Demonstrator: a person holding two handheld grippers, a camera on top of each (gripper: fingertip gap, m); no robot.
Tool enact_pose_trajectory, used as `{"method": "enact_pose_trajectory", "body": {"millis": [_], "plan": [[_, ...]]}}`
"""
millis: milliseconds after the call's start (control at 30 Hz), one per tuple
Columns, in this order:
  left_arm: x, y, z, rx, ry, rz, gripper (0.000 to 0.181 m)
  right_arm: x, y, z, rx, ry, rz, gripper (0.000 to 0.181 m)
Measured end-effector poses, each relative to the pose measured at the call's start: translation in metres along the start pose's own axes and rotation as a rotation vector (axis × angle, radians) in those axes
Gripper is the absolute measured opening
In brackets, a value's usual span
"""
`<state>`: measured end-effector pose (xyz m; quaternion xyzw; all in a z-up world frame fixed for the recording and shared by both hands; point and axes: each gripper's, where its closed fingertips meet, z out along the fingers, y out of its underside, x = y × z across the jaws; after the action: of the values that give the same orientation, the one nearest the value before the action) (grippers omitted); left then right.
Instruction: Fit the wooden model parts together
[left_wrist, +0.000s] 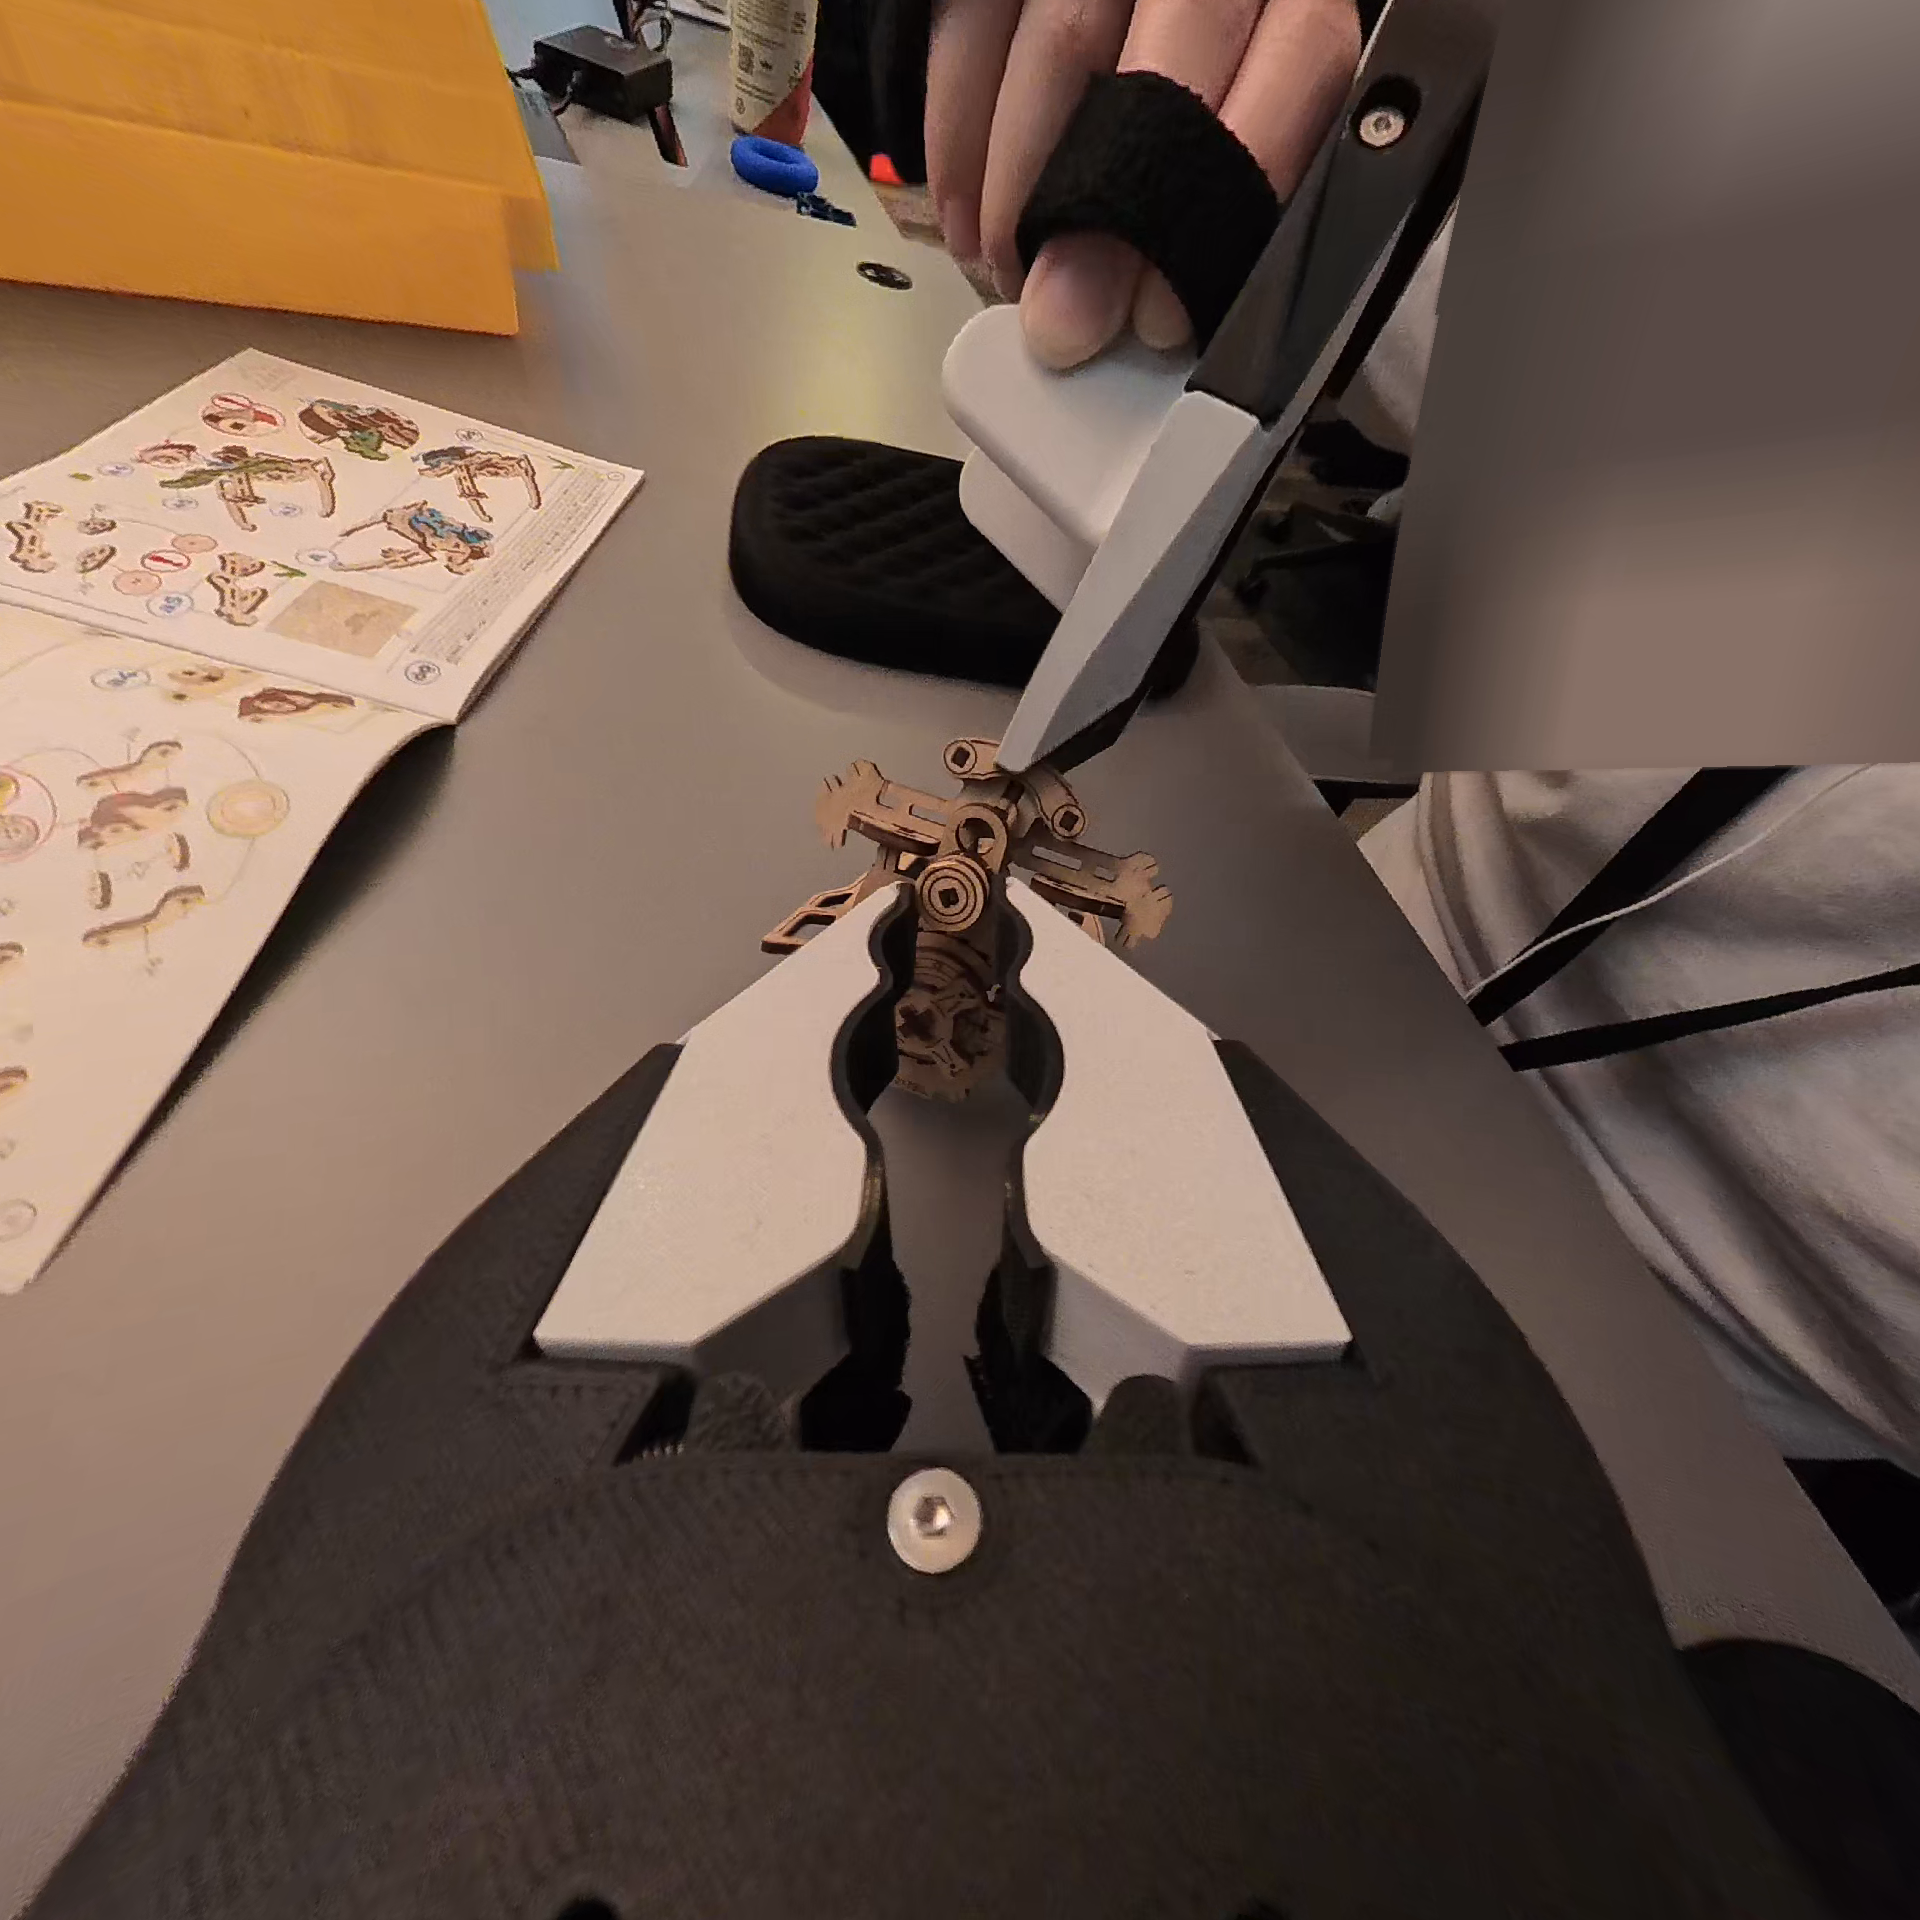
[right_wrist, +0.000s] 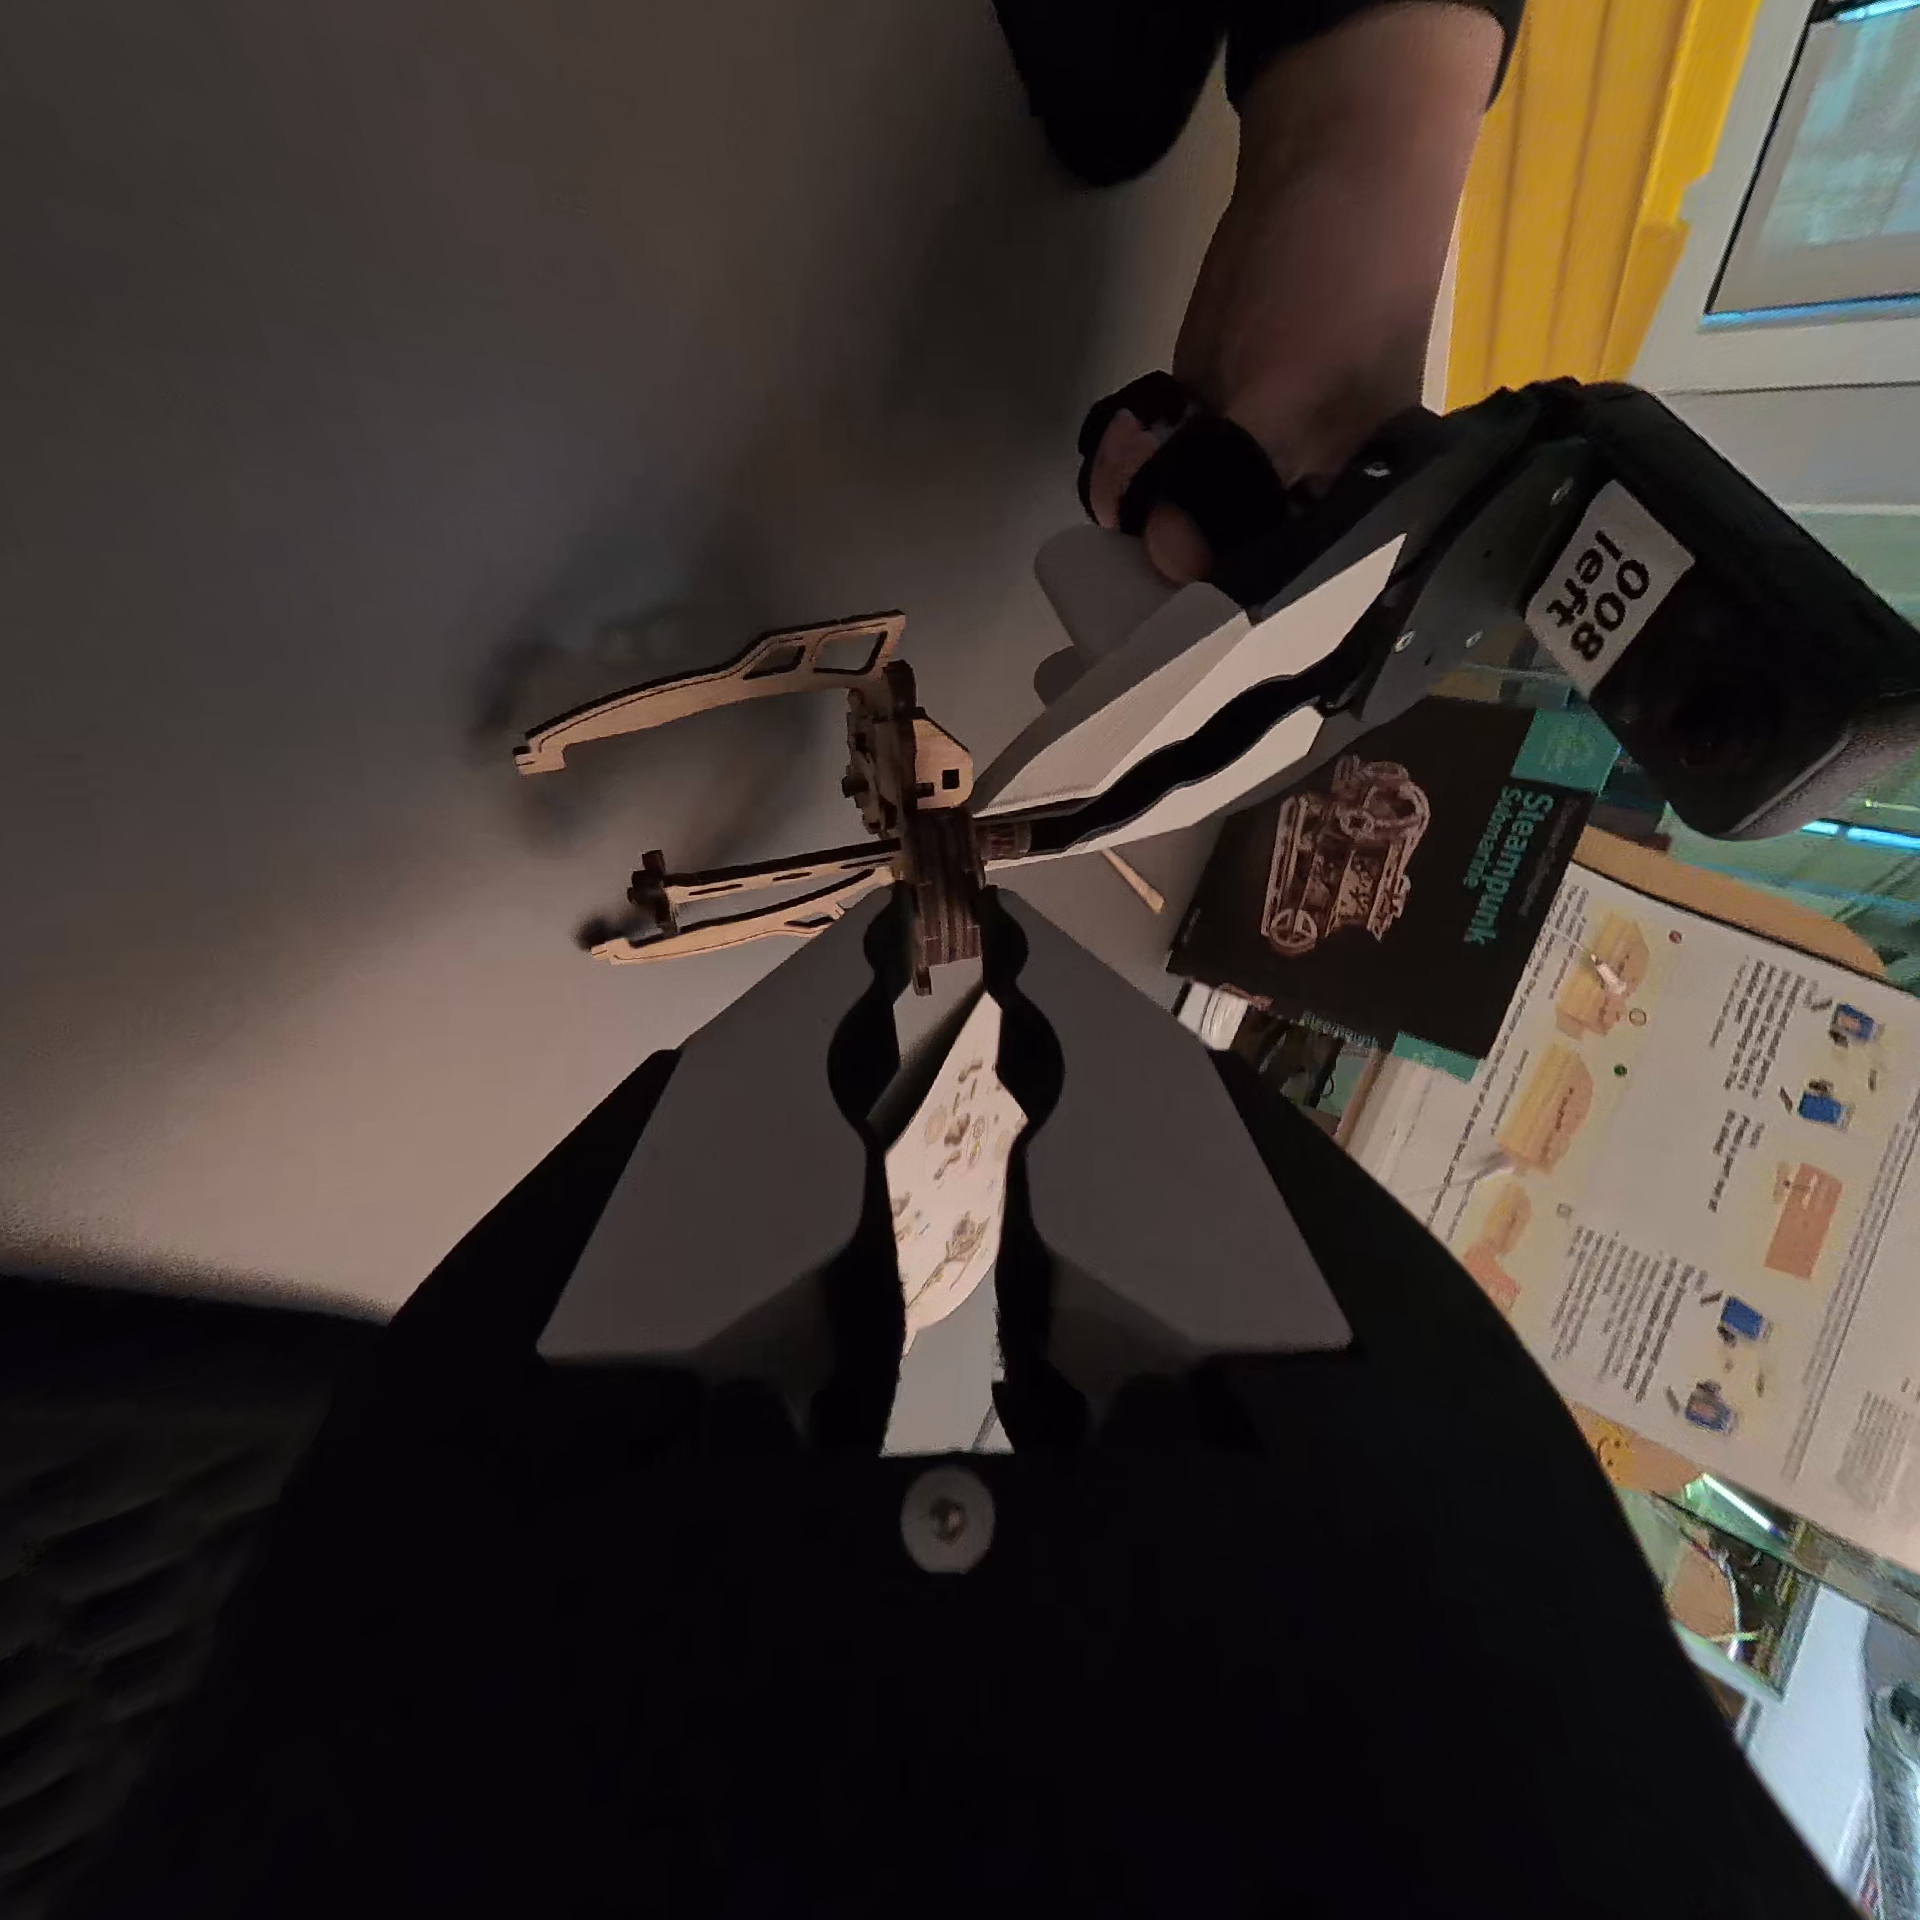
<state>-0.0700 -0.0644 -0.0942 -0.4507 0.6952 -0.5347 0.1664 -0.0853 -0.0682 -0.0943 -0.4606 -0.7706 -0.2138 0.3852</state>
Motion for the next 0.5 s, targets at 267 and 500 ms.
{"method": "enact_pose_trajectory", "body": {"millis": [267,500], "plan": [[-0.023,-0.020,0.035,-0.052,0.032,0.006,0.011,-0.016,0.035,-0.021,-0.016,0.028,0.030,0.014],[-0.042,-0.033,0.060,-0.057,0.019,-0.001,0.011,-0.032,0.066,-0.046,-0.004,0.034,0.021,0.012]]}}
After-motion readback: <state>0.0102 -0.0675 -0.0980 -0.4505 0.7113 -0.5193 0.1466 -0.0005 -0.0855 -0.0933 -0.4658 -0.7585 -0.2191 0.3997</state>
